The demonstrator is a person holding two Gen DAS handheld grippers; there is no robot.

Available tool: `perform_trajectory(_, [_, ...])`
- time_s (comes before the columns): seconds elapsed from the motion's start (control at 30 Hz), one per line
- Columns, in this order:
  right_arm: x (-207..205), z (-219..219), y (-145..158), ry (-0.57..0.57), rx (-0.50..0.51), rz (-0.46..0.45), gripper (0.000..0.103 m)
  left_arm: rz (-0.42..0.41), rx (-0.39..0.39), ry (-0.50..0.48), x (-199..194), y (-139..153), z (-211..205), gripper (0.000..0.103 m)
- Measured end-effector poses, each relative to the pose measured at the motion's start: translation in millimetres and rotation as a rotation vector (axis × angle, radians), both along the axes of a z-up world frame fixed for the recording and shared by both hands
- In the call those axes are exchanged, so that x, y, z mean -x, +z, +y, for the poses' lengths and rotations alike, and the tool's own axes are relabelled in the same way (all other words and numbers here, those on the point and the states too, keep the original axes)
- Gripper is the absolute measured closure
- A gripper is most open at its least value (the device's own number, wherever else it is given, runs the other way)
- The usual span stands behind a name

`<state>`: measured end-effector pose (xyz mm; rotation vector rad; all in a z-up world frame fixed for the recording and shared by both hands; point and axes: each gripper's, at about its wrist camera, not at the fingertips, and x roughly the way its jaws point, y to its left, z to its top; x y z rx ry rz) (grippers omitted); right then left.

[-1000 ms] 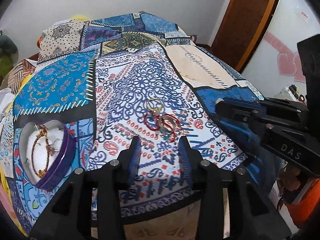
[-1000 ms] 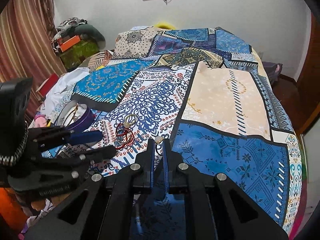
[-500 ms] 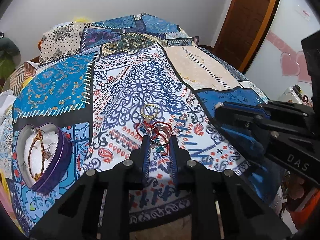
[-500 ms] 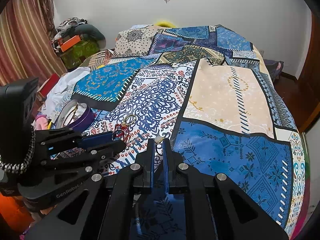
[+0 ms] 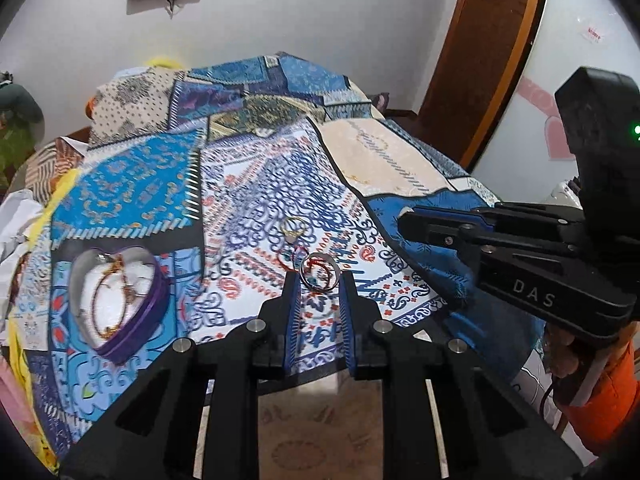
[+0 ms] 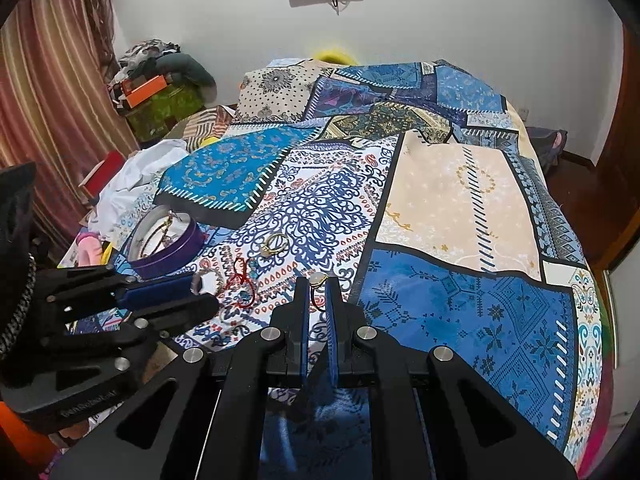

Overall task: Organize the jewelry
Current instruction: 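Grasp a gold ring with the left tool while the right tool grasps another gold ring, then carry both rings into the heart tin and open both tools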

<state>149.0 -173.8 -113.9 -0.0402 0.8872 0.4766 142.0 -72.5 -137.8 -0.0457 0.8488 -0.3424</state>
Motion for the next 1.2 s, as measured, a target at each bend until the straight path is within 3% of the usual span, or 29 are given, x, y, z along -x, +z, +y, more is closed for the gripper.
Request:
perform_trajectory(0.47, [9,30,25,0.048,-0.016,-0.054,0.096,-0.085,0.006,0.119,22,27,54,0.085])
perform_trajectory(1.2, [11,146,43,0.205,-0.037,-0.103,0.096,-0.148,0.041,0.273,37,29,161,0.085])
